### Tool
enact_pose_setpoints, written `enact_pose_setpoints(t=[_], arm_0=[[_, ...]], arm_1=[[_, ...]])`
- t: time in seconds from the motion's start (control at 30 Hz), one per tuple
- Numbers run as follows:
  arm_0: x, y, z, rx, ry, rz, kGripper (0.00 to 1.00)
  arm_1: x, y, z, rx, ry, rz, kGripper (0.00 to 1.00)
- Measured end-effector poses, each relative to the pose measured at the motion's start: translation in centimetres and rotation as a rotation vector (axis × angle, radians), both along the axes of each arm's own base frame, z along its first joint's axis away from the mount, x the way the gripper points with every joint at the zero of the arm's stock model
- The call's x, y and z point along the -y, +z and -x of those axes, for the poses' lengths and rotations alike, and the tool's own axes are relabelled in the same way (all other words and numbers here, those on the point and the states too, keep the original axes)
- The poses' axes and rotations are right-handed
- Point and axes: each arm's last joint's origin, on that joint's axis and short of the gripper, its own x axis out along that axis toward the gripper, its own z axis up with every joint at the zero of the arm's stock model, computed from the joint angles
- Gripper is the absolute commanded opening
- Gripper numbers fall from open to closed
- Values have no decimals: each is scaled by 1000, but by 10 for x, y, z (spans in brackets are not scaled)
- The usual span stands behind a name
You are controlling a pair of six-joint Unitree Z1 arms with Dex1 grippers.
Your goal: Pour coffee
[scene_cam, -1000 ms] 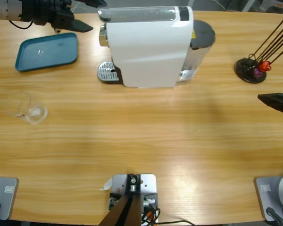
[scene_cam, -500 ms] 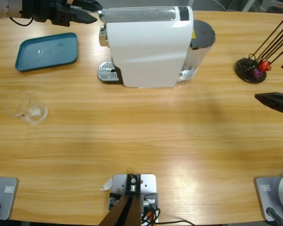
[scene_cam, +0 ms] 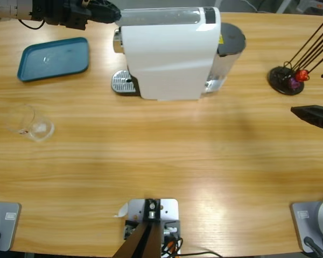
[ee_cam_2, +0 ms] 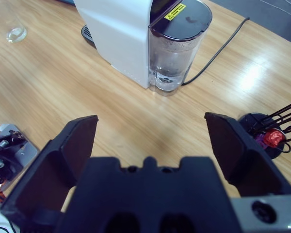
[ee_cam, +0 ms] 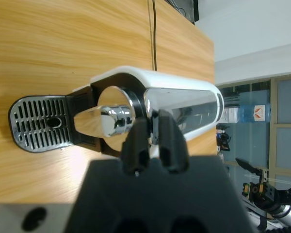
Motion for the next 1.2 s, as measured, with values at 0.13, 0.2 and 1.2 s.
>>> enact_pose_setpoints(t=[0.13, 0.2, 1.2], arm_0=[[0, 0, 0, 2, 1, 1, 0], [0, 0, 0, 3, 1, 1, 0], [15, 85, 30, 416, -210, 120, 987]], arm_1=[[0, 0, 0, 0, 0, 0, 973], [0, 0, 0, 0, 0, 0, 973], [1, 0, -2, 12, -31, 19, 844]])
